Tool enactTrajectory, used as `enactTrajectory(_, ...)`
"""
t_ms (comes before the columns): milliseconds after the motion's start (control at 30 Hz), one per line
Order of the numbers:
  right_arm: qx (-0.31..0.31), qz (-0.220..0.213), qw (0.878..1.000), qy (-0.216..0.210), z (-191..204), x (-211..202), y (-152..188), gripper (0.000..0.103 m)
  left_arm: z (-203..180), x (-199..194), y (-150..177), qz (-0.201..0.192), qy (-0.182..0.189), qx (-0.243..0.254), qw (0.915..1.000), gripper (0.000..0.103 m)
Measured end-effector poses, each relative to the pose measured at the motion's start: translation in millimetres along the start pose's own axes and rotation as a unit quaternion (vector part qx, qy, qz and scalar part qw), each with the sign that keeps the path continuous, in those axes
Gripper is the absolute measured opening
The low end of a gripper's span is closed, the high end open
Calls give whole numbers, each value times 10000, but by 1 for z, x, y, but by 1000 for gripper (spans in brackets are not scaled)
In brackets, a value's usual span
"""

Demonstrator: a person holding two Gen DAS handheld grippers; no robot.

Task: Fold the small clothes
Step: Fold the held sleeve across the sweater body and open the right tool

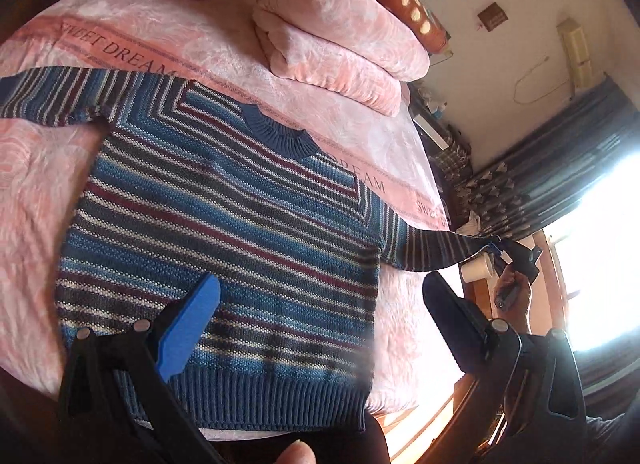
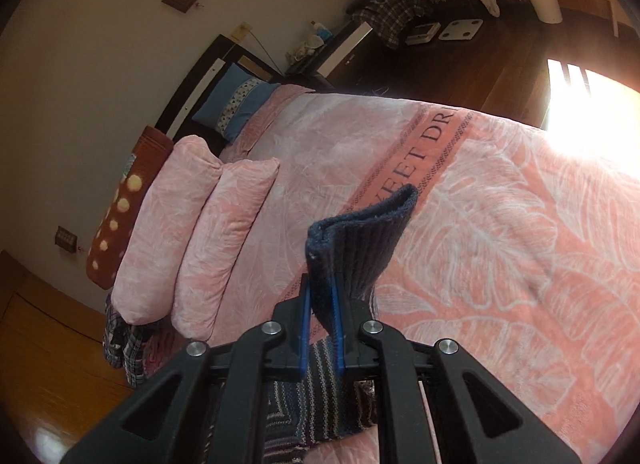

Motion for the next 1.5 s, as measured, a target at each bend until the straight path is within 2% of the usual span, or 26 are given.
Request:
enactTrajectory(100,-361,93,9992,-143,38,5,23,9,7,-9,-4,-254,18,-69,9997,100)
enactTrajectory(267,-726,422,9956,-416,87,21,64,9,14,-20,-13,-647,-313,58,9974,101)
enactTrajectory(367,-938,556,9925,-544,114,31,88,9,19,-21,-20,-734,-387,86,9965,101)
enactTrajectory(467,-1106,705,9892,-654,137,43,114,9,25,-15,-25,-523,-350,50,9980,101)
enactTrajectory(567,-1330,841,9850,-712,156,55,143,9,42,-3,-26,-180,-195,-189,9995,100)
enactTrajectory(767,-1879,1132,9736,-627,186,92,209,9,50,12,-30,-14,106,-212,9997,100)
enactTrajectory(900,-2236,1338,9645,-439,193,121,256,9,54,24,-37,72,303,-199,9993,100)
enactTrajectory(1033,-2692,1603,9495,-129,186,154,306,9,54,41,-49,180,488,-65,9986,100)
enactTrajectory(1100,-2939,1739,9398,67,179,172,333,9,55,52,-56,243,583,-43,9980,100)
enactTrajectory(1267,-3633,2065,9066,592,154,215,400,10,63,97,-75,514,980,-149,9937,100)
enactTrajectory(1333,-3893,2218,8912,710,144,224,419,20,64,122,-82,678,1136,-176,9910,100)
enactTrajectory(1400,-4030,2305,8831,686,137,220,430,38,64,151,-89,857,1290,-287,9875,100)
enactTrajectory(1467,-4034,2205,8861,591,131,201,429,43,67,184,-94,1080,1592,-552,9798,100)
enactTrajectory(1500,-3951,2127,8921,525,126,190,425,43,70,201,-95,1172,1683,-717,9761,100)
Point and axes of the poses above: each gripper's, at about its wrist camera, not at the fingertips, and x roughly the way its jaws point, z to its left, y to its underside, the point moved 2 cm from there along x, roughly the way its jaws point, and after that the axes turned 10 degrees about x, right-handed, at the moved point
